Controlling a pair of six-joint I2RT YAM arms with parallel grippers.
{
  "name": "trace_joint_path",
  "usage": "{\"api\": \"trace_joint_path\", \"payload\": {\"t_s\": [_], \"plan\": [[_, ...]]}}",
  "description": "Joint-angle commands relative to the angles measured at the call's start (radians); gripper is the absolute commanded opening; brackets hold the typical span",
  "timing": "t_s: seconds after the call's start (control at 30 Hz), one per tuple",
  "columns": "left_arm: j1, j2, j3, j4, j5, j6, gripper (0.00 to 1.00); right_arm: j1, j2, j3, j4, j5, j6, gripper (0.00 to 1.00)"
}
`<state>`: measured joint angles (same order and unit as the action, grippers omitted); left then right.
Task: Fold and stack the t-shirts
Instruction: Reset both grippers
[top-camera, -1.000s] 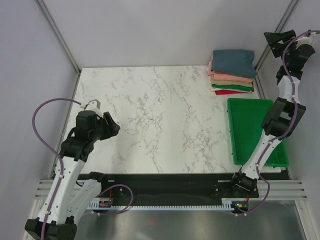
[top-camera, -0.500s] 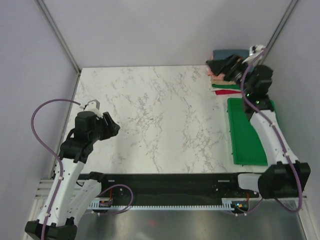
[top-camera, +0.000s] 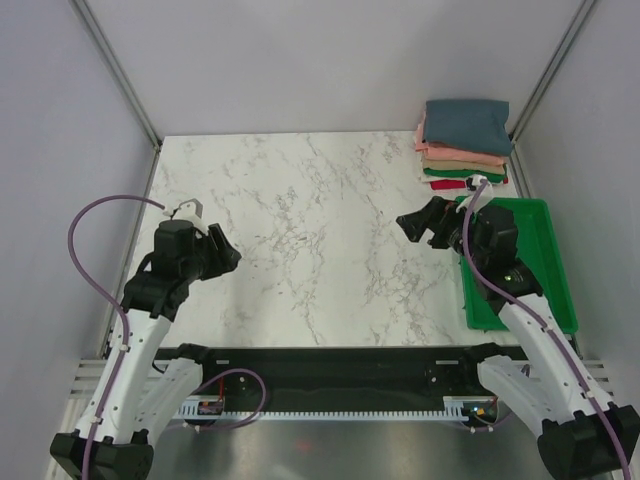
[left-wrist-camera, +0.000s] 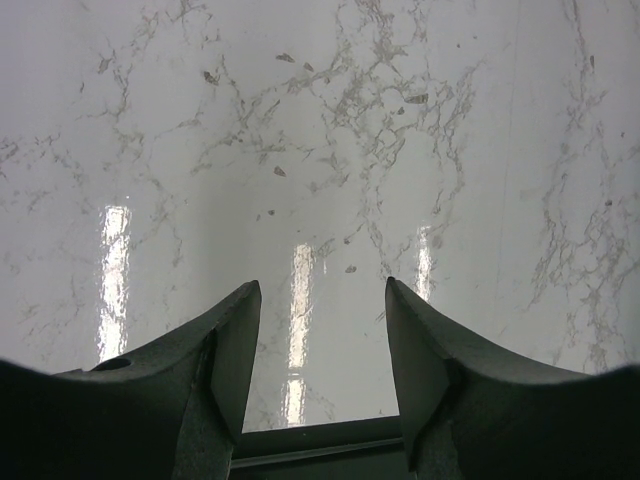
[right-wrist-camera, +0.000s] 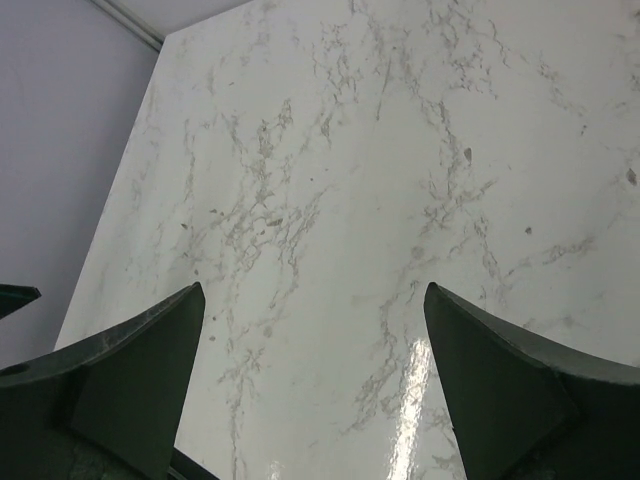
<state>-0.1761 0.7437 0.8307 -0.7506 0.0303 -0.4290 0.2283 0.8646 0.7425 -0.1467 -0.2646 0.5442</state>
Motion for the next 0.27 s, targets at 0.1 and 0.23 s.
{"api": "trace_joint_path", "payload": {"t_s": [0.1, 0.23], "plan": [[0.003, -0.007, 0.002, 0.031, -0.02, 0.006, 0.6, 0.002, -0.096, -0.041, -0.019, 0.021, -0.026, 0.98], [0.003, -0.009, 0.004, 0.031, -0.023, 0.006, 0.6, 0.003, -0.041, 0.007, -0.11, 0.042, -0.036, 0.98]]}}
